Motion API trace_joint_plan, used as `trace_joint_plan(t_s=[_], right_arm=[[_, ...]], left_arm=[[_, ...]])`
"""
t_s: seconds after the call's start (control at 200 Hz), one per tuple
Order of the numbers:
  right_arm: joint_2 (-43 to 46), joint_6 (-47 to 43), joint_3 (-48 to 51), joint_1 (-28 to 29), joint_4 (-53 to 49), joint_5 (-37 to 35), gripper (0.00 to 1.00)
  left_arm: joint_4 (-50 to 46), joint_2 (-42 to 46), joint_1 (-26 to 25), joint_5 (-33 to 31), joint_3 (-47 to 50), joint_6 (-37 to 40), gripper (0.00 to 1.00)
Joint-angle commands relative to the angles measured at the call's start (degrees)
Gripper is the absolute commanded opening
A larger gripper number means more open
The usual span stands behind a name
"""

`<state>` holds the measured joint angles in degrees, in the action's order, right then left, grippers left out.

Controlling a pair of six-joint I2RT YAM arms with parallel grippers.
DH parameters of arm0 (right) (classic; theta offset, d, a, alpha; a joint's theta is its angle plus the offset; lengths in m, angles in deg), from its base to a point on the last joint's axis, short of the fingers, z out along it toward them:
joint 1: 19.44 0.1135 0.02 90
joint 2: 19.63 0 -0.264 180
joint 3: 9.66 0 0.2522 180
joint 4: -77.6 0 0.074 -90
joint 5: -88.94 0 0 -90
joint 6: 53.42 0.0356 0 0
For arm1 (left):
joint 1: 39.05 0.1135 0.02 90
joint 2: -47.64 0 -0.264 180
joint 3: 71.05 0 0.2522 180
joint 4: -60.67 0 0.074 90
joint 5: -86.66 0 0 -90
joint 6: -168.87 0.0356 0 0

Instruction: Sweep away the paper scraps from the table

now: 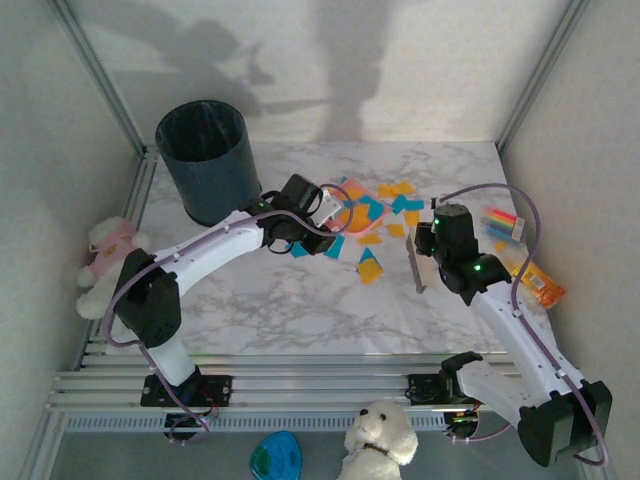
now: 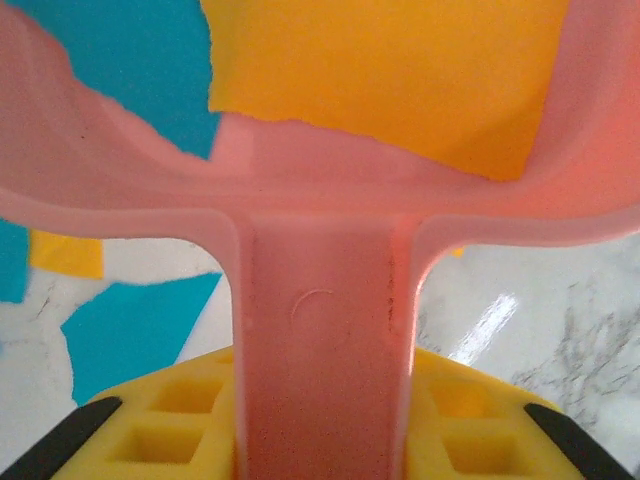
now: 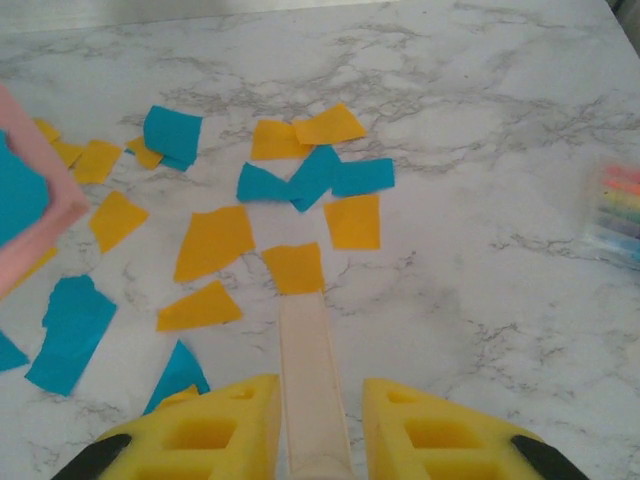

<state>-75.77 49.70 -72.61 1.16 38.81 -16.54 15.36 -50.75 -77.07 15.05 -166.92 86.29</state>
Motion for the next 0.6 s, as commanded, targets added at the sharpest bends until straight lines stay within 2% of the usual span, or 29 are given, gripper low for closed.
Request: trace_joint_plan(t_s=[0.0, 0.376, 0.596], right_arm=[[0.52, 0.47, -2.75, -0.23, -0.09, 1.7, 0.0], [-0.04, 0.28, -3.81, -0.22, -1.2, 4.36, 0.0], [-0.99, 0.08, -4.14, -0.14, -1.46, 5.37, 0.0]], left_arm=[[0.04, 1.21, 1.61, 2.63, -4.55, -2.72, 0.0], [1.93, 1.79, 6.14, 10.7, -12.68, -8.04, 0.0], [3.0, 0.78, 10.19, 11.76, -17.05, -13.21, 0.0]])
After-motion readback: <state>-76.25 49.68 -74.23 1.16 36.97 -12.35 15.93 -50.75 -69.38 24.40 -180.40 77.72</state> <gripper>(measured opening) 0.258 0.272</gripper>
